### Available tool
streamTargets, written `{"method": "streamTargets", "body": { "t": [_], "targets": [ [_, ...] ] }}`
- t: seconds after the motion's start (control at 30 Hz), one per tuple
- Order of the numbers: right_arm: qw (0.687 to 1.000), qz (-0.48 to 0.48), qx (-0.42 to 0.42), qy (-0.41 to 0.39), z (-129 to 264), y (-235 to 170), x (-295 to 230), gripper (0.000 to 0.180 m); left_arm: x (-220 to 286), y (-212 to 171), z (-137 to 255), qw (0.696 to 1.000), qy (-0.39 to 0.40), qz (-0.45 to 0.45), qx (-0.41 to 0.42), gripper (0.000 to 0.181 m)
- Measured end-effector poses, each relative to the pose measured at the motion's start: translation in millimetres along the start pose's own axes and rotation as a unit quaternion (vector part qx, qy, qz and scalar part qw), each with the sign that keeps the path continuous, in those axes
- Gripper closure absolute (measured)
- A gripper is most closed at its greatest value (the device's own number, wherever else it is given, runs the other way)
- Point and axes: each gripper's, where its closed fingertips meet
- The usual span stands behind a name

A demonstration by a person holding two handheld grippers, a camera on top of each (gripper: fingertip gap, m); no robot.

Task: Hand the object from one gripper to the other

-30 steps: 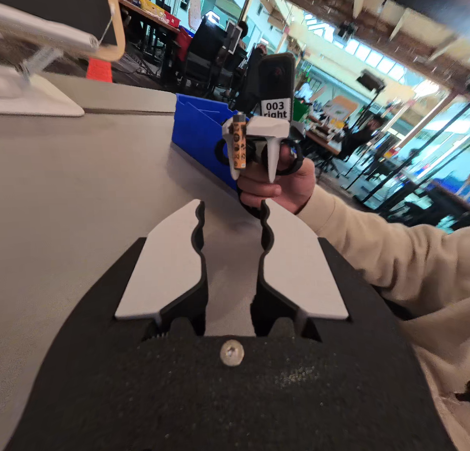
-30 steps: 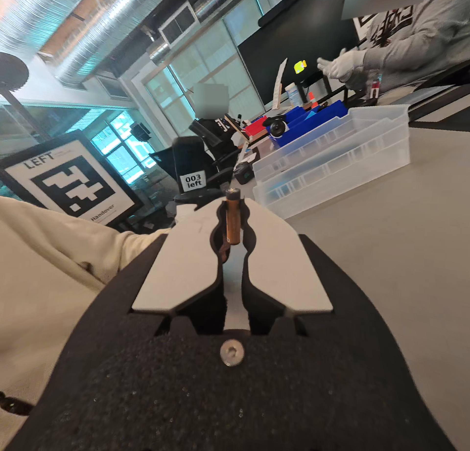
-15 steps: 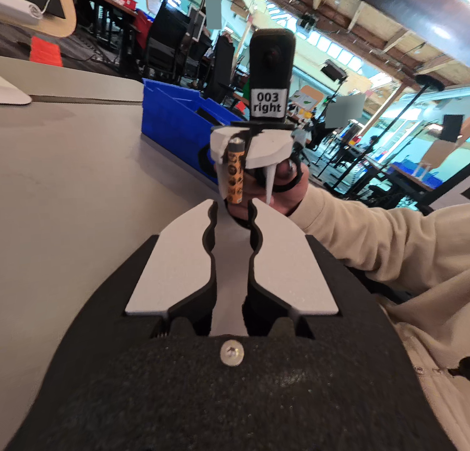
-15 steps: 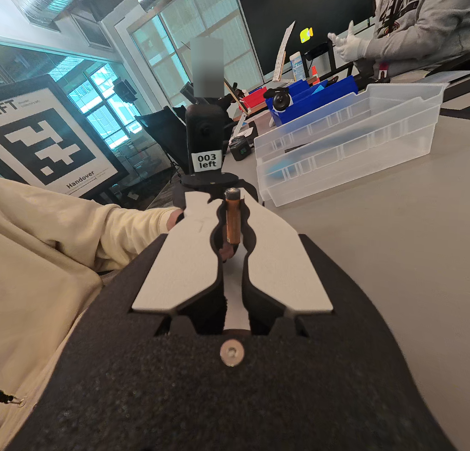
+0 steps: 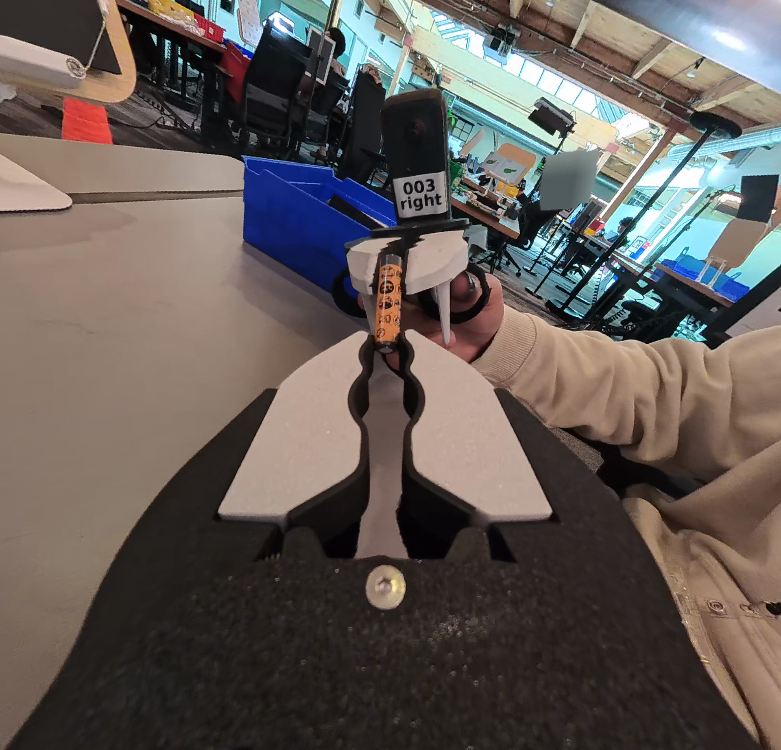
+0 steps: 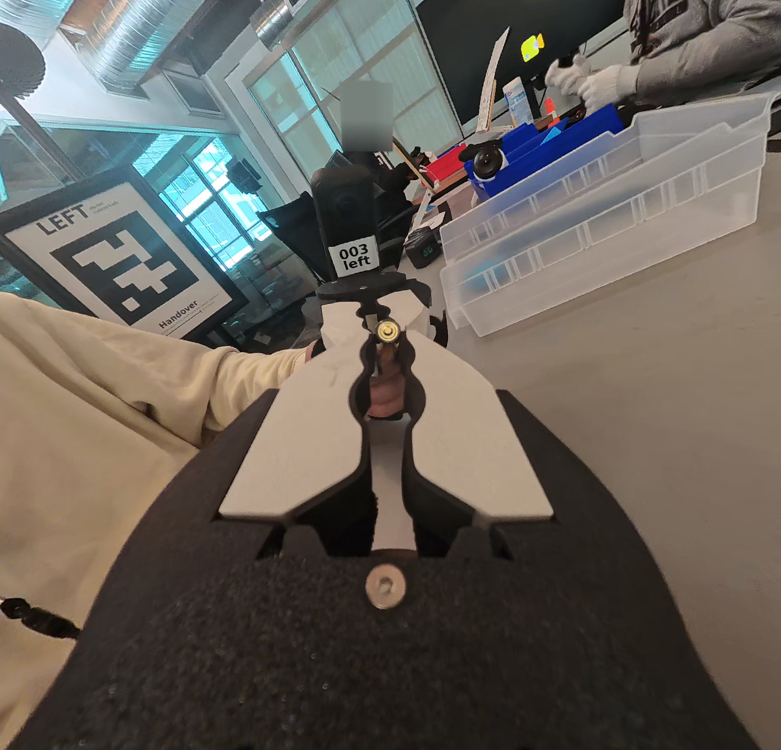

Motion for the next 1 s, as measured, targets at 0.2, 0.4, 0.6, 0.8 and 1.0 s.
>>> {"method": "streamTargets", "body": {
  "t": [0.2, 0.4, 0.6, 0.8, 1.0],
  "targets": [
    [1.000, -0.016, 0.015, 0.001, 0, 0, 2, 0.170, -1, 11, 4, 0.999, 0.001, 0.000, 0.037, 0.167],
    [0.999, -0.032, 0.033, 0.009, -3, 1, 1, 0.170, 1, 11, 7, 0.999, -0.009, 0.000, 0.032, 0.170],
    [1.000, -0.009, 0.007, -0.007, -4, -4, 3, 0.165, 2, 9, 12, 1.000, -0.006, 0.012, -0.005, 0.171],
    [0.986, 0.132, -0.098, -0.042, 13, -15, 2, 0.148, -1, 3, 28, 0.996, 0.003, -0.050, -0.070, 0.171],
    [0.975, 0.178, -0.135, -0.009, 7, -28, -15, 0.153, 3, -13, 28, 0.986, 0.008, -0.119, -0.113, 0.171]
  ]
}}
Point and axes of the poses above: each gripper's, where its closed fingertips meet, z back along the fingers, y out of its top, x = y × z across the jaws, and after that the axes turned 14 degrees about z, right-handed
